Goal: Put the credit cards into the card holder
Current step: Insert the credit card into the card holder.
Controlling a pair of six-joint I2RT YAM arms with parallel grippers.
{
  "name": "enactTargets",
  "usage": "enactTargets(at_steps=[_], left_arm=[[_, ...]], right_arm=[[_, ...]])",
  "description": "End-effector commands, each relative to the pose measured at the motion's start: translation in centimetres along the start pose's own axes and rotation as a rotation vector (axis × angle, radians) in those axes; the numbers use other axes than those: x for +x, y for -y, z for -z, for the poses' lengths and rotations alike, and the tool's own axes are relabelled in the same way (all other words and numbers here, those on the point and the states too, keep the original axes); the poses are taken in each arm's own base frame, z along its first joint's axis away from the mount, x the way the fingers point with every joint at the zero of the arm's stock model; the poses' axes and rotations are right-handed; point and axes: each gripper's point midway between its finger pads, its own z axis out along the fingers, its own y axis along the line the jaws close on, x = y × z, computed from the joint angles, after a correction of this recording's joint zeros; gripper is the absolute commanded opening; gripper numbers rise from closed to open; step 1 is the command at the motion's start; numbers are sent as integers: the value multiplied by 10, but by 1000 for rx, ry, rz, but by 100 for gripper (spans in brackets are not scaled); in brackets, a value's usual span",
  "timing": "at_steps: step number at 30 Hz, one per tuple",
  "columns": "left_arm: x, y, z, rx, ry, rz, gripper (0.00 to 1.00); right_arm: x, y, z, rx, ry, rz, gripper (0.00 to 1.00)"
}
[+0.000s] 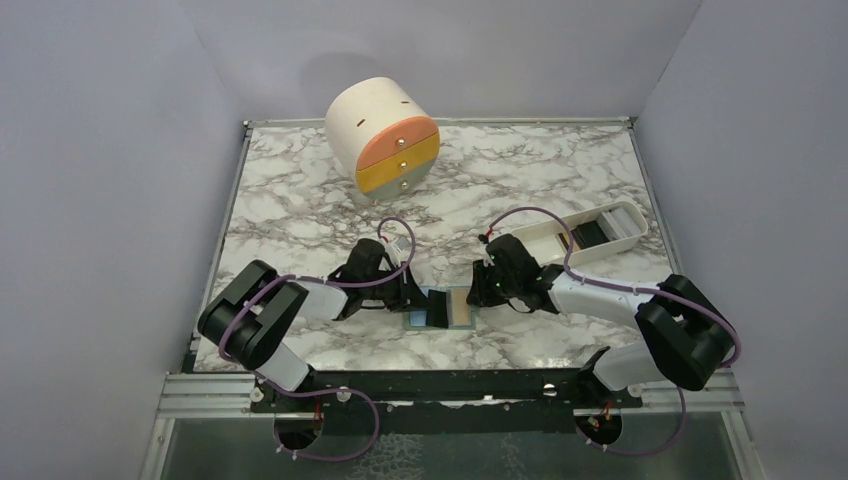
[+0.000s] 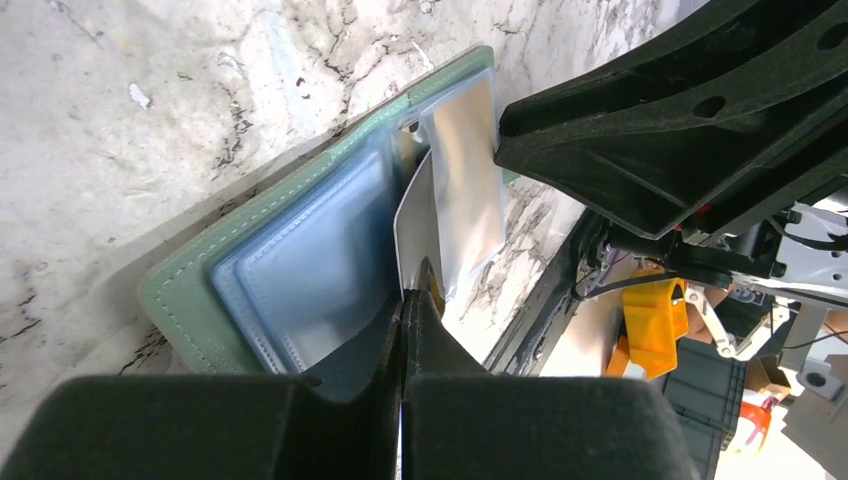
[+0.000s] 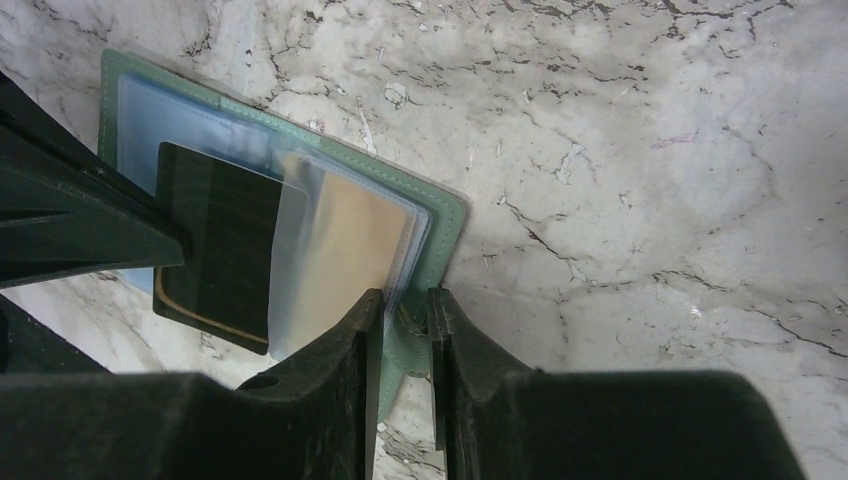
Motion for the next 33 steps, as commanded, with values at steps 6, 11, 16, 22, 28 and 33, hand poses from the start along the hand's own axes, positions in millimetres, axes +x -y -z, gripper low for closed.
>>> enactTargets(at_steps=[6,11,16,22,28,33], left_arm=[[-7,-22,-1,-72,80,-30,0],[-8,-28,0,-94,94,-57,0],[-6,-37,-1,-124,98,-52,0],[-5,-41,0,-140,112,-33,0],[-6,-35,1,-115,132,-15,0],[-7,-32,3,-107,169,-7,0]], right_arm=[[19,11,-2,39,-53,-2,21],[18,10,-2,35,-52,-2,21],[20,12,-2,40,-55,-5,21],[19,11,-1,39,-51,-10,21],[19,9,-3,29,-50,-28,21],[21,9,-3,28,-51,-40,21]])
